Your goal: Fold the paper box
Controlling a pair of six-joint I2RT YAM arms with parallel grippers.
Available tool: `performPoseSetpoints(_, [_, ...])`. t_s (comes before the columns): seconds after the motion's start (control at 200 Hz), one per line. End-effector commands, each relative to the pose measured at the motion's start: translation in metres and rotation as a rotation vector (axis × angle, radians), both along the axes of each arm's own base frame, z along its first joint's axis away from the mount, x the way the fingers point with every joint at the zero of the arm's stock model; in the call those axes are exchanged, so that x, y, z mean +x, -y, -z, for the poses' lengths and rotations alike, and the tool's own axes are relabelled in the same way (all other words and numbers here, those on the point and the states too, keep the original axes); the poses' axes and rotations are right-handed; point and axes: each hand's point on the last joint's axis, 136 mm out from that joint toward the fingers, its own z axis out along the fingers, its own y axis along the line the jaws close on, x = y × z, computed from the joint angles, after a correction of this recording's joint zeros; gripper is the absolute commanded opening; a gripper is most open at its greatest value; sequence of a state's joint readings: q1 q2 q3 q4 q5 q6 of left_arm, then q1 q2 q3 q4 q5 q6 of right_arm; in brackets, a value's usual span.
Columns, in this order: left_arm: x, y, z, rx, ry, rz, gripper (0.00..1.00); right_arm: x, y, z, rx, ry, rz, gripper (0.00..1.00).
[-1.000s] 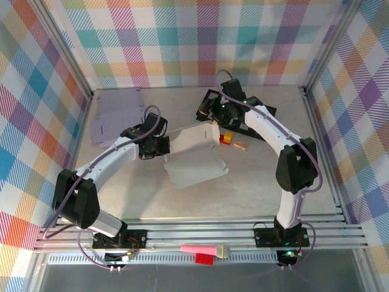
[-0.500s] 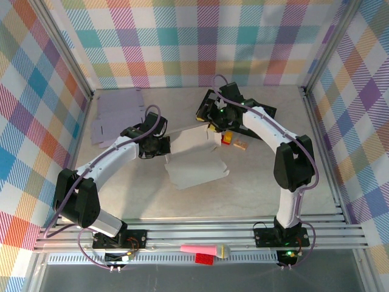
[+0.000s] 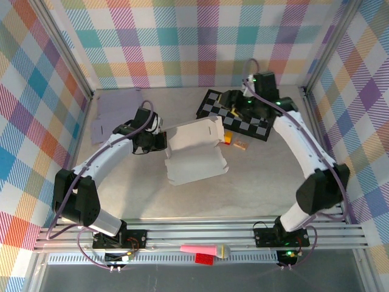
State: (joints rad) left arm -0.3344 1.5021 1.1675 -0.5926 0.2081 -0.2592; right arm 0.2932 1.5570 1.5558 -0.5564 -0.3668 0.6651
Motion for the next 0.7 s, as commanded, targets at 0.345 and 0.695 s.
performPoseSetpoints(0.345, [0.018,0.023,-0.035,-0.250,-0.026,0.172,0.00,0.000,0.047,0.045,0.107,0.072,-0.154,0.60])
performPoseSetpoints(0.695, [0.012,0.022,-0.036,-0.300,-0.062,0.197,0.00,-0.014,0.033,0.052,0.183,0.128,-0.326,0.56])
